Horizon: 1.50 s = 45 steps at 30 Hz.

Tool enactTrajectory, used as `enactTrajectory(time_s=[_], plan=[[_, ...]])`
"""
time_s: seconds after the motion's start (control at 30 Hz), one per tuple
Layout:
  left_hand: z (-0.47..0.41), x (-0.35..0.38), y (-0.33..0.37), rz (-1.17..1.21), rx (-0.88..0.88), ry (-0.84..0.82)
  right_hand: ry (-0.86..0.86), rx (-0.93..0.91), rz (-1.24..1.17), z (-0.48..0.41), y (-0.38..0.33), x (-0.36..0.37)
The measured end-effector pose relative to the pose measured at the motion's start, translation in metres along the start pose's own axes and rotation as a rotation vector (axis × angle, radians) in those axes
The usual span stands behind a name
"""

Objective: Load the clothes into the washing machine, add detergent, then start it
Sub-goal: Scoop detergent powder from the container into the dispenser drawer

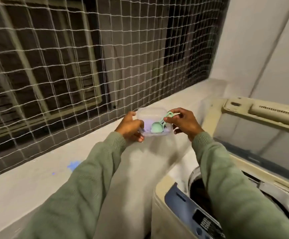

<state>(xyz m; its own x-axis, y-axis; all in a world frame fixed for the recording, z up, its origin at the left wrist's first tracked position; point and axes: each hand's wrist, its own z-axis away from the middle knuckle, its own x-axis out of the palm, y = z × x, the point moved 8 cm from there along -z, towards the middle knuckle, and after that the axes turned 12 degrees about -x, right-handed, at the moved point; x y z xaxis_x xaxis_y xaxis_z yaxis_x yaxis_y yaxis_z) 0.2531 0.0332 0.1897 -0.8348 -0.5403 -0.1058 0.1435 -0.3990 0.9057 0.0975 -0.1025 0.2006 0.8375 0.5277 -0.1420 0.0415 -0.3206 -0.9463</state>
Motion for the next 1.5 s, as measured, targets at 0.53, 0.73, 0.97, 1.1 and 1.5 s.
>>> enactTrajectory(time_s=[0.53,0.73,0.97,1.1,1.5], plan=[[-0.070,0.255,-0.086,-0.106,-0.276,-0.389,0.225,0.217,0.187,0.070,0.095,-0.221],[-0.084,0.319,-0.116,-0.128,-0.350,-0.485,0.357,0.248,0.137,0.092,0.140,-0.274],[-0.101,0.362,-0.146,-0.161,-0.423,-0.566,0.454,0.280,0.207,0.121,0.182,-0.302],[-0.105,0.381,-0.154,-0.177,-0.431,-0.648,0.495,0.304,0.207,0.133,0.201,-0.302],[-0.133,0.398,-0.167,-0.253,-0.481,-0.800,0.351,0.408,0.538,0.122,0.195,-0.318]])
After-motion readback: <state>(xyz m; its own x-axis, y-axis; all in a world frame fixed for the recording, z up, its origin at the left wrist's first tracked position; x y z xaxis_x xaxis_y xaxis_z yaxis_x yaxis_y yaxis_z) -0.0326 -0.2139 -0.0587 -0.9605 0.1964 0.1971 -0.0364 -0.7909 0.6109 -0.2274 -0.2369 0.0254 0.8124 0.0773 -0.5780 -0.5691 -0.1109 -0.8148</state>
